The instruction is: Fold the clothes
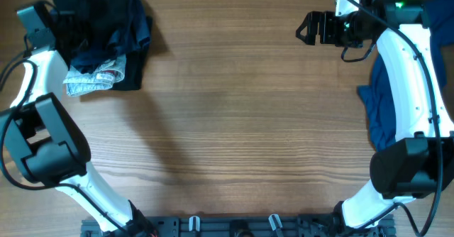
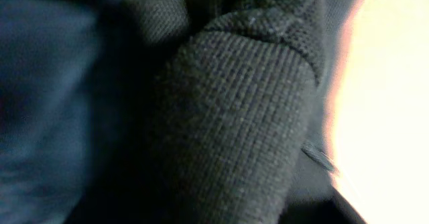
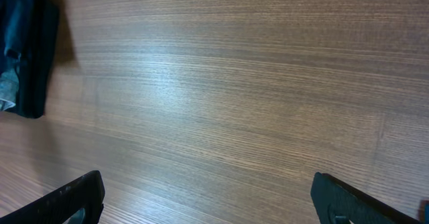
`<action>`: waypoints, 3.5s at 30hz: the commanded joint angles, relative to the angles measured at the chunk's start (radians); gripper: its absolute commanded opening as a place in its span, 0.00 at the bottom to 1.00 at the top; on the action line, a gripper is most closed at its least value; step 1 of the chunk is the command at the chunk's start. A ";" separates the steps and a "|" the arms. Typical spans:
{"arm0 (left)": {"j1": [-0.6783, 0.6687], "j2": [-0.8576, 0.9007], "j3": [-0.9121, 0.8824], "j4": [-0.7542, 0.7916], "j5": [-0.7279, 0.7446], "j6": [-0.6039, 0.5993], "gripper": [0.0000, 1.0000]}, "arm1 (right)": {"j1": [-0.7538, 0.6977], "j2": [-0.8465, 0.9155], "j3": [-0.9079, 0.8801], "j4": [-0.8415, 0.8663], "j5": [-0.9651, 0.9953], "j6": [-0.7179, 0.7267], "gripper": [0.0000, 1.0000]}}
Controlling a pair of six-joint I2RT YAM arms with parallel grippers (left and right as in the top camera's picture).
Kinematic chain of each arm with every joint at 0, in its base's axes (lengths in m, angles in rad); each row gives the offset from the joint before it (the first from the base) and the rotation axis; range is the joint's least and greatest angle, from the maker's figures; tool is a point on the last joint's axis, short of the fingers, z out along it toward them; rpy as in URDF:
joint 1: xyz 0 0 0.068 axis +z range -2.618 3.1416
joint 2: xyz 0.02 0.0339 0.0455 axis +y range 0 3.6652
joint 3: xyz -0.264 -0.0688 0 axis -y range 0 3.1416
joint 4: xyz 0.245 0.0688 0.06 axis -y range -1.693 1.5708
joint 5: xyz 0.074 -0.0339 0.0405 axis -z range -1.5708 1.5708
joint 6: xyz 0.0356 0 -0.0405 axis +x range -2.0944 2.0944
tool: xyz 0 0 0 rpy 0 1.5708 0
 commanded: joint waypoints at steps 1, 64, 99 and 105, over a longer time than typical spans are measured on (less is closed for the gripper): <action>0.035 -0.013 0.005 -0.135 0.013 0.038 0.04 | 0.000 0.011 -0.003 0.012 -0.017 -0.020 0.99; -0.152 0.118 0.005 -0.076 -0.619 1.303 0.39 | 0.007 0.031 -0.021 0.123 -0.135 -0.002 1.00; -0.146 -0.689 0.005 -0.596 -0.387 1.184 1.00 | 0.007 -0.407 0.182 0.208 0.371 -0.098 1.00; -0.146 -0.685 0.005 -0.596 -0.386 1.184 1.00 | 0.007 -0.529 0.182 0.204 0.370 -0.098 1.00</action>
